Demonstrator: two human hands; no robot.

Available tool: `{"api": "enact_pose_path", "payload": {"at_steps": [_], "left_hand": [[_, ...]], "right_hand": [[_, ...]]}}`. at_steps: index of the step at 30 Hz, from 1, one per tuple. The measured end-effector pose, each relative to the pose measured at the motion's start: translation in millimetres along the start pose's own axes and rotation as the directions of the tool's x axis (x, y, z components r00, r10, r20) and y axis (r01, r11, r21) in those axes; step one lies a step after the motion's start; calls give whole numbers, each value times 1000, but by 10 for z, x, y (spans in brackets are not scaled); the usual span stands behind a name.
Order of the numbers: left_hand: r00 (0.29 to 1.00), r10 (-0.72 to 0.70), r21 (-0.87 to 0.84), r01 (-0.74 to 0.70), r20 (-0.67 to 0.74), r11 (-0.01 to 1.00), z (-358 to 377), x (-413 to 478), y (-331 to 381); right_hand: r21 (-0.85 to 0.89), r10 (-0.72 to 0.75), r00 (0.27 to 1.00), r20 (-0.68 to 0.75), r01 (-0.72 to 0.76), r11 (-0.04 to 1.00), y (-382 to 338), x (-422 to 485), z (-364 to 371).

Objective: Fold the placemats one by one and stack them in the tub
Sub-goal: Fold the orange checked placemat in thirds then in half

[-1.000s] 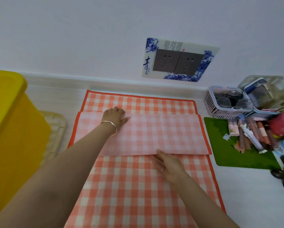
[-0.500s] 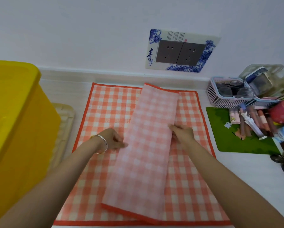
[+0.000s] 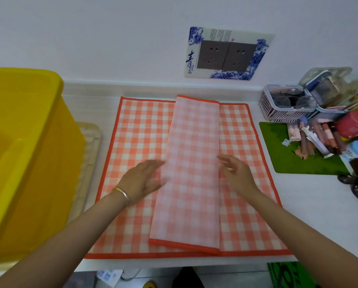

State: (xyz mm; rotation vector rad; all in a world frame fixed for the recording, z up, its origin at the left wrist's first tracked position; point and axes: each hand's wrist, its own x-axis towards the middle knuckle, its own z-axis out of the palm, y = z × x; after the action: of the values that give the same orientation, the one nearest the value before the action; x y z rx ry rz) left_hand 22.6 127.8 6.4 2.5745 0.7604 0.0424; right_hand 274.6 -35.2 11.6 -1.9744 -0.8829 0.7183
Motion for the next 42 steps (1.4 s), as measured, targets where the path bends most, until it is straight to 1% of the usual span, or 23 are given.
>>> {"api": "enact_pose_path", "payload": {"at_steps": [2, 3, 4, 5, 6, 7, 9, 10, 12, 14, 17, 19, 21, 23, 25, 26, 27, 28, 30, 34, 36, 39, 42], "left_hand": [[976, 160, 122, -178, 149, 976, 75, -143, -43], [954, 186, 178, -231, 237, 957, 138, -193, -62], [933, 196, 220, -268, 302, 938, 188, -237, -64], [918, 194, 247, -289, 347, 925, 236, -272, -72], [906, 188, 267, -301, 379, 915, 268, -302, -71], [900, 179, 282, -306, 398, 909, 288, -321, -74], [894, 169, 313, -315, 415, 896, 306, -334, -88], [891, 164, 326, -319, 422, 890, 314, -336, -94], [885, 157, 327, -320, 438, 889, 330, -334, -90], [879, 153, 320, -320, 451, 892, 339, -334, -84], [871, 154, 327, -331, 467, 885, 330, -345, -72], [863, 152, 326, -338, 481, 883, 309, -353, -56], [858, 176, 317, -358, 483, 878, 281, -351, -42], [860, 213, 315, -386, 464, 867, 258, -343, -57], [879, 231, 316, -378, 417, 870, 233, -320, -72], [892, 248, 309, -374, 377, 874, 229, -304, -65], [902, 294, 308, -390, 316, 867, 243, -285, -49], [900, 353, 318, -422, 254, 849, 256, -272, -17], [878, 432, 340, -478, 204, 810, 323, -239, 41], [875, 445, 290, -483, 188, 826, 527, -242, 20], [879, 452, 317, -476, 149, 820, 572, -253, 17], [896, 422, 330, -443, 136, 834, 587, -244, 58], [898, 438, 350, -422, 38, 836, 566, -200, 56]], "right_hand": [[-164, -107, 984, 143, 130, 978, 113, -272, -11], [-275, -163, 962, 220, 221, 936, 175, -387, -24], [-401, -246, 928, 281, 347, 848, 238, -464, -39], [-505, -344, 870, 354, 487, 713, 297, -515, -61], [-561, -426, 794, 433, 608, 562, 357, -546, -79], [-576, -471, 728, 498, 684, 447, 413, -565, -97], [-558, -500, 635, 589, 767, 316, 473, -584, -131], [-556, -499, 611, 615, 784, 275, 476, -592, -138], [-568, -482, 596, 642, 792, 224, 474, -600, -113], [-575, -452, 600, 660, 790, 210, 478, -580, -48], [-605, -452, 625, 636, 768, 211, 489, -511, 82], [-614, -434, 655, 619, 748, 253, 493, -479, 115], [-605, -425, 691, 585, 720, 339, 507, -489, 98], [-560, -432, 733, 526, 680, 473, 485, -528, 71], [-494, -425, 784, 452, 617, 612, 455, -576, 51], [-478, -399, 804, 441, 586, 654, 451, -596, 40], [-472, -377, 808, 452, 575, 668, 459, -615, 29], [-473, -376, 798, 471, 588, 656, 476, -628, 20], [-474, -419, 756, 502, 646, 598, 541, -641, 11], [-533, -473, 714, 516, 700, 475, 634, -629, 39], [-579, -481, 704, 523, 707, 406, 647, -621, 71], [-609, -475, 722, 503, 686, 398, 658, -617, 136], [-604, -496, 731, 469, 675, 424, 664, -596, 162]]}}
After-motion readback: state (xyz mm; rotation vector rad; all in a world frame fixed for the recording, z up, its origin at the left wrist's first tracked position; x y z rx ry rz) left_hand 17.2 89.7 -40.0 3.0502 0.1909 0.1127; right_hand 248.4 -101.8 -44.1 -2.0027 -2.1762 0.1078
